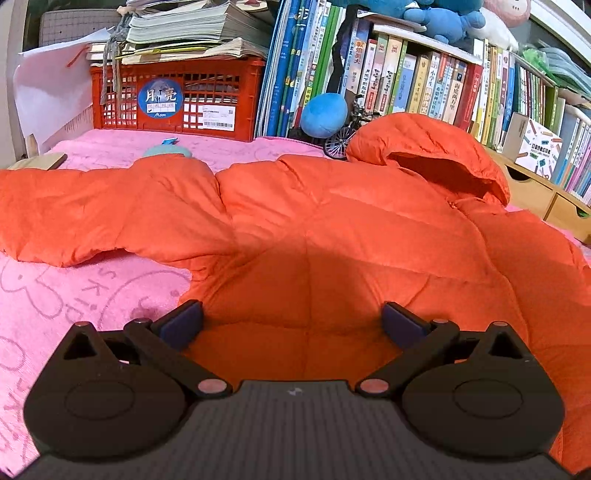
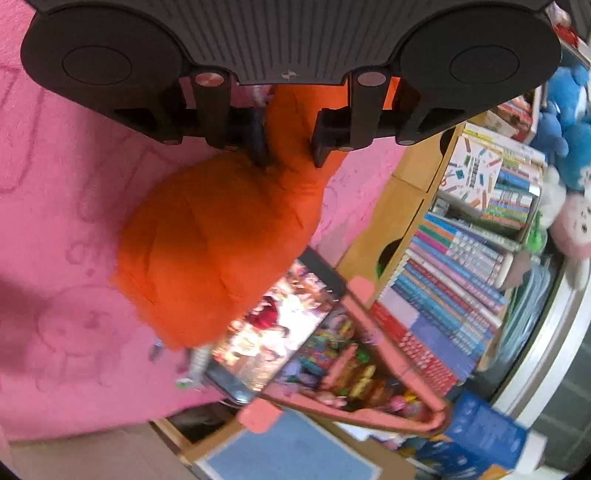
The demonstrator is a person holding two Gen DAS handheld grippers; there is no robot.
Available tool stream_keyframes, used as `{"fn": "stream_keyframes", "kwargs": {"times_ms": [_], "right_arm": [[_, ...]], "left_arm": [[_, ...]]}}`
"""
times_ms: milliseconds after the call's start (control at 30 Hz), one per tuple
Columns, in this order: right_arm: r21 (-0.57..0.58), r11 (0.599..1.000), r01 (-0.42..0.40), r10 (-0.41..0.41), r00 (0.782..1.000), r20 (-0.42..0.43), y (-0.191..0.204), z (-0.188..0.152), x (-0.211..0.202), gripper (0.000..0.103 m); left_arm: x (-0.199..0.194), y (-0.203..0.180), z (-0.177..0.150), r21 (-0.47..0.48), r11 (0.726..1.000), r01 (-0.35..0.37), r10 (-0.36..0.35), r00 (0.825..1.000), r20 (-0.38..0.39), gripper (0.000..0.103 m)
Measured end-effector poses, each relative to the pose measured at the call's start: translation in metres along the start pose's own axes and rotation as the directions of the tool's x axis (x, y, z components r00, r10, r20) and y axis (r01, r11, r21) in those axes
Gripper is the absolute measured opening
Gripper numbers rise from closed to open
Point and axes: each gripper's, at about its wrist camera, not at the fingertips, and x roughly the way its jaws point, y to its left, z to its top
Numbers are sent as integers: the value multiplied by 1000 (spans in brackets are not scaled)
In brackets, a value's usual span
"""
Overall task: Fold clothes
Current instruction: 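Grasp the sleeve cuff with the right tool and fold it onto the jacket body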
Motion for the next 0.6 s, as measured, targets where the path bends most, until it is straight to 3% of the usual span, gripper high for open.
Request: {"fn": "stream_keyframes", "kwargs": {"times_ms": [167,300,400,467,500,533,567,600], "right_arm": [[-77,988,-130,132,991,15,43,-10,-10,13],[-180,945,-273,273,962,-28,103,-31,-18,12],[-331,848,-415,384,910,-157,162,-75,-25,12],[-444,736,-511,407,858,-313,199,-123,-25,17],[-491,680,-545,388,835,-390,214,-150,-24,26],[-529,633,-566,357,819,-449,223,-175,-21,43],[-562,586,-584,323,804,-499,230,-200,-18,54],[-587,555,-589,291,799,-526,230,-218,-15,70]], "left_arm": [[-1,2,0,-15,1000,12,-12,1000,5,103],[-2,4,0,-26,999,21,-21,1000,10,103],[-3,5,0,-34,999,27,-27,1000,12,103],[-3,6,0,-36,999,29,-29,1000,13,103],[-3,6,0,-37,999,31,-30,999,13,103],[-3,6,0,-38,999,32,-32,999,13,103],[-3,6,0,-40,999,34,-33,999,13,103],[-4,7,0,-41,999,35,-35,999,14,103]]}}
